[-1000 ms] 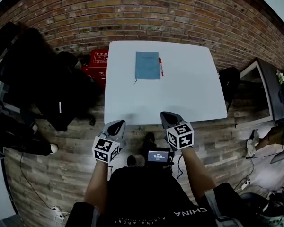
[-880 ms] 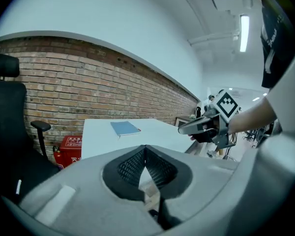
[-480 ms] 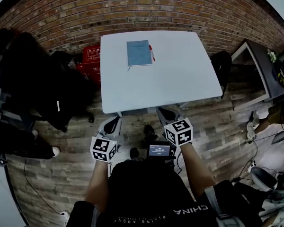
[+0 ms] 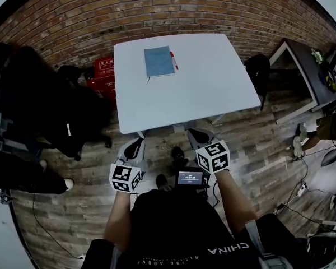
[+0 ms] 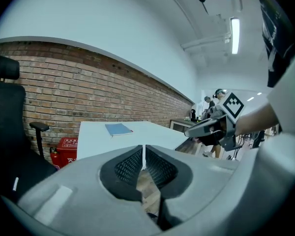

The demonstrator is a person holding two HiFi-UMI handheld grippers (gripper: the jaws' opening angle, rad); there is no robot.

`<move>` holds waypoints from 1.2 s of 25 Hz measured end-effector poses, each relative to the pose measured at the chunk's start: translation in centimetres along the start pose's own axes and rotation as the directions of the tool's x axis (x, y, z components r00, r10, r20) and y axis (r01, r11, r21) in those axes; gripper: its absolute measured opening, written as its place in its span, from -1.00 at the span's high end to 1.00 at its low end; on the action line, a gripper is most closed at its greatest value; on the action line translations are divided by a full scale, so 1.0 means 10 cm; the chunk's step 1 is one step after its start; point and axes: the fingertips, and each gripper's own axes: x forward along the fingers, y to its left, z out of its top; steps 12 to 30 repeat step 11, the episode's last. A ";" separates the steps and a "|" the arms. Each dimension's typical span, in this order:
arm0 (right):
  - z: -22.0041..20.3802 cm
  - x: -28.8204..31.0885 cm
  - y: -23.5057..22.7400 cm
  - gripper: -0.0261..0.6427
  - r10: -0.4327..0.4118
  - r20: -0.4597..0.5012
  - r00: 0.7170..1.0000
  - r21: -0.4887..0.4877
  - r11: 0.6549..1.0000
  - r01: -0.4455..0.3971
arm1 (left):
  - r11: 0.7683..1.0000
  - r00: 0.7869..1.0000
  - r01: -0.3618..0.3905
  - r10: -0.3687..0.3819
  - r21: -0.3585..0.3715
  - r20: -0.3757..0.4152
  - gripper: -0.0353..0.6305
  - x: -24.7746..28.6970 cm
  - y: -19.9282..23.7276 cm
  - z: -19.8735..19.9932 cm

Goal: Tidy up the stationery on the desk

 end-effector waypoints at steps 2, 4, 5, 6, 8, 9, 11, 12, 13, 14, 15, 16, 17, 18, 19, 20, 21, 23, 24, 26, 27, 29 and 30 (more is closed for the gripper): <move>-0.01 -0.01 0.01 0.90 0.001 0.001 1.000 0.004 1.000 -0.001 | 1.000 1.000 0.008 -0.008 -0.006 0.008 0.86 0.00 -0.02 0.01; -0.01 0.00 0.03 0.90 0.004 0.003 1.000 0.003 1.000 -0.004 | 1.000 1.000 0.011 -0.011 -0.012 0.015 0.86 0.00 -0.02 0.02; -0.01 0.00 0.04 0.90 0.005 0.003 1.000 0.000 1.000 -0.005 | 1.000 1.000 0.011 -0.011 -0.016 0.019 0.86 0.00 -0.01 0.02; 0.00 0.00 0.05 0.90 0.006 0.003 1.000 -0.002 1.000 -0.006 | 1.000 1.000 0.011 -0.011 -0.020 0.023 0.86 -0.01 -0.01 0.03; 0.00 0.00 0.05 0.90 0.007 0.002 1.000 -0.005 1.000 -0.007 | 0.999 0.999 0.013 -0.012 -0.029 0.030 0.86 -0.01 -0.02 0.05; 0.00 0.00 0.05 0.90 0.006 0.002 1.000 -0.006 1.000 -0.006 | 0.999 0.999 0.013 -0.012 -0.034 0.031 0.86 -0.01 -0.02 0.05; 0.00 -0.01 0.05 0.90 0.007 0.001 1.000 -0.008 1.000 -0.007 | 0.999 0.999 0.012 -0.011 -0.043 0.033 0.86 0.00 -0.03 0.06; 0.00 -0.01 0.05 0.90 0.007 0.001 1.000 -0.008 1.000 -0.007 | 0.999 0.999 0.012 -0.011 -0.043 0.033 0.86 0.00 -0.03 0.06; 0.00 -0.01 0.05 0.90 0.007 0.001 1.000 -0.008 1.000 -0.007 | 0.999 0.999 0.012 -0.011 -0.043 0.033 0.86 0.00 -0.03 0.06; 0.00 -0.01 0.05 0.90 0.007 0.001 1.000 -0.008 1.000 -0.007 | 0.999 0.999 0.012 -0.011 -0.043 0.033 0.86 0.00 -0.03 0.06; 0.00 -0.01 0.05 0.90 0.007 0.001 1.000 -0.008 1.000 -0.007 | 0.999 0.999 0.012 -0.011 -0.043 0.033 0.86 0.00 -0.03 0.06; 0.00 -0.01 0.05 0.90 0.007 0.001 1.000 -0.008 1.000 -0.007 | 0.999 0.999 0.012 -0.011 -0.043 0.033 0.86 0.00 -0.03 0.06; 0.00 -0.01 0.05 0.90 0.007 0.001 1.000 -0.008 1.000 -0.007 | 0.999 0.999 0.012 -0.011 -0.043 0.033 0.86 0.00 -0.03 0.06; 0.00 -0.01 0.05 0.90 0.007 0.001 1.000 -0.008 1.000 -0.007 | 0.999 0.999 0.012 -0.011 -0.043 0.033 0.86 0.00 -0.03 0.06; 0.00 -0.01 0.05 0.90 0.007 0.001 1.000 -0.008 1.000 -0.007 | 0.999 0.999 0.012 -0.011 -0.043 0.033 0.86 0.00 -0.03 0.06; 0.00 -0.01 0.05 0.90 0.007 0.001 1.000 -0.008 1.000 -0.007 | 0.999 0.999 0.012 -0.011 -0.043 0.033 0.86 0.00 -0.03 0.06; 0.00 -0.01 0.05 0.90 0.007 0.001 1.000 -0.008 1.000 -0.007 | 0.999 0.999 0.012 -0.011 -0.043 0.033 0.86 0.00 -0.03 0.06; 0.00 -0.01 0.05 0.90 0.007 0.001 1.000 -0.008 1.000 -0.007 | 0.999 0.999 0.012 -0.011 -0.043 0.033 0.86 0.00 -0.03 0.06; 0.00 -0.01 0.05 0.90 0.007 0.001 1.000 -0.008 1.000 -0.007 | 0.999 0.999 0.012 -0.011 -0.043 0.033 0.86 0.00 -0.03 0.06; 0.00 -0.01 0.05 0.90 0.007 0.001 1.000 -0.008 1.000 -0.007 | 0.999 0.999 0.012 -0.011 -0.043 0.033 0.86 0.00 -0.03 0.06; 0.00 -0.01 0.05 0.90 0.007 0.001 1.000 -0.008 1.000 -0.007 | 0.999 0.999 0.012 -0.011 -0.043 0.033 0.86 0.00 -0.03 0.06; 0.00 -0.01 0.05 0.90 0.007 0.001 1.000 -0.008 1.000 -0.007 | 0.999 0.999 0.012 -0.011 -0.043 0.033 0.86 0.00 -0.03 0.06; 0.00 -0.01 0.05 0.90 0.007 0.001 1.000 -0.008 1.000 -0.007 | 0.999 0.999 0.012 -0.011 -0.043 0.033 0.86 0.00 -0.03 0.06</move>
